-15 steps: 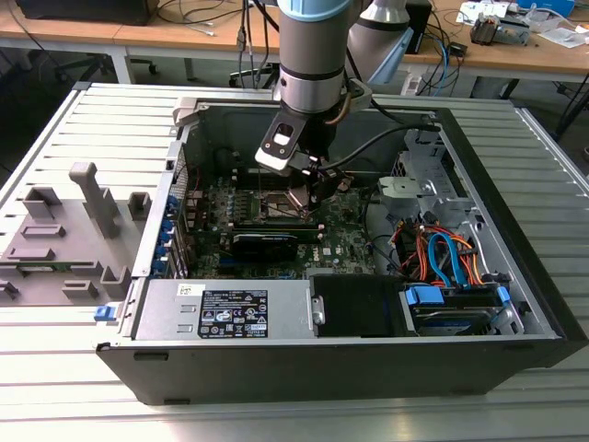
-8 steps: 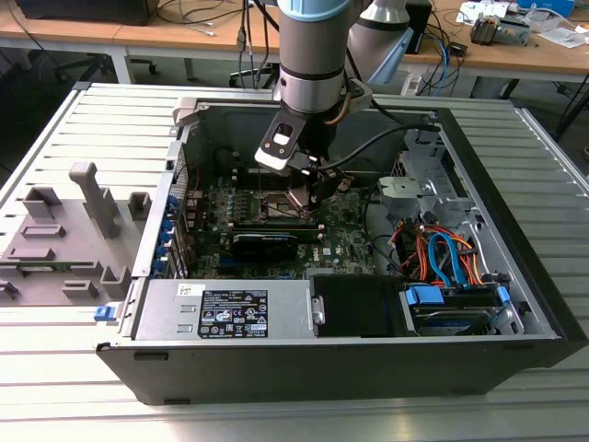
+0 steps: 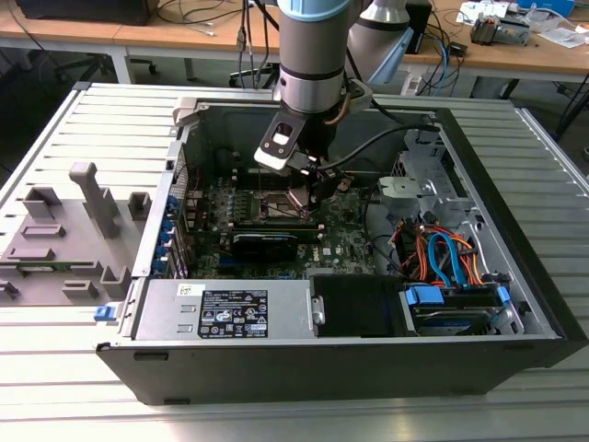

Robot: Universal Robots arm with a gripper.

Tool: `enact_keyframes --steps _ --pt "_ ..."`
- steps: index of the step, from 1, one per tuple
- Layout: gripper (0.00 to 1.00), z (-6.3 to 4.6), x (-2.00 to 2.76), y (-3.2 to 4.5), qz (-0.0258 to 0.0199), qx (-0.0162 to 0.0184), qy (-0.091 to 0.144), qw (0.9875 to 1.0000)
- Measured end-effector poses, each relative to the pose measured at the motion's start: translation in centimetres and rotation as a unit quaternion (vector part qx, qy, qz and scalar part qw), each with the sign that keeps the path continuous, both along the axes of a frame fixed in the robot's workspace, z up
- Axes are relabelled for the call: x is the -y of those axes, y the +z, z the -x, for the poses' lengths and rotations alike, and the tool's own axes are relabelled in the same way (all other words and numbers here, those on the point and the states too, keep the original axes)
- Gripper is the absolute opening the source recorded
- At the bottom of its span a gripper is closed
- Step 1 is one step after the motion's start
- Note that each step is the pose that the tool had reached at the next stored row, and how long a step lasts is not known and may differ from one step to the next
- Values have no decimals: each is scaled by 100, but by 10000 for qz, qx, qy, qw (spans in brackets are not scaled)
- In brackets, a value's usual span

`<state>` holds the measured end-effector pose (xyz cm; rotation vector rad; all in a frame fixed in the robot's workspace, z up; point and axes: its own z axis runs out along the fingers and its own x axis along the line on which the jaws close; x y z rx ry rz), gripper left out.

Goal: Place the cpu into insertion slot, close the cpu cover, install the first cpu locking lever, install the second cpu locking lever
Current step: 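Place the cpu into insertion slot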

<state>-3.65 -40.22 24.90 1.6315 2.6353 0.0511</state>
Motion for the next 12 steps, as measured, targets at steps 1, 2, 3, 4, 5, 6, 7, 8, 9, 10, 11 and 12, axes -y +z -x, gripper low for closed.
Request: enact_keyframes --steps 1,2,3,4,5,6,7,8,9,10,11,12 --pt "55 0 0 0 0 0 -4 10000" --pt "55 0 0 0 0 0 -9 10000" --pt "55 0 0 0 0 0 -12 10000" --pt "55 0 0 0 0 0 -18 10000" --pt "55 0 0 0 0 0 -24 10000" --pt "55 0 0 0 0 0 -28 10000" --pt "55 0 0 0 0 0 -34 10000" --pt "55 0 0 0 0 0 -41 10000" --pt "55 0 0 0 0 0 -49 10000" --pt "55 0 0 0 1 0 -65 10000" --pt "55 0 0 0 1 0 -78 10000" --pt "55 0 0 0 2 0 -99 10000"
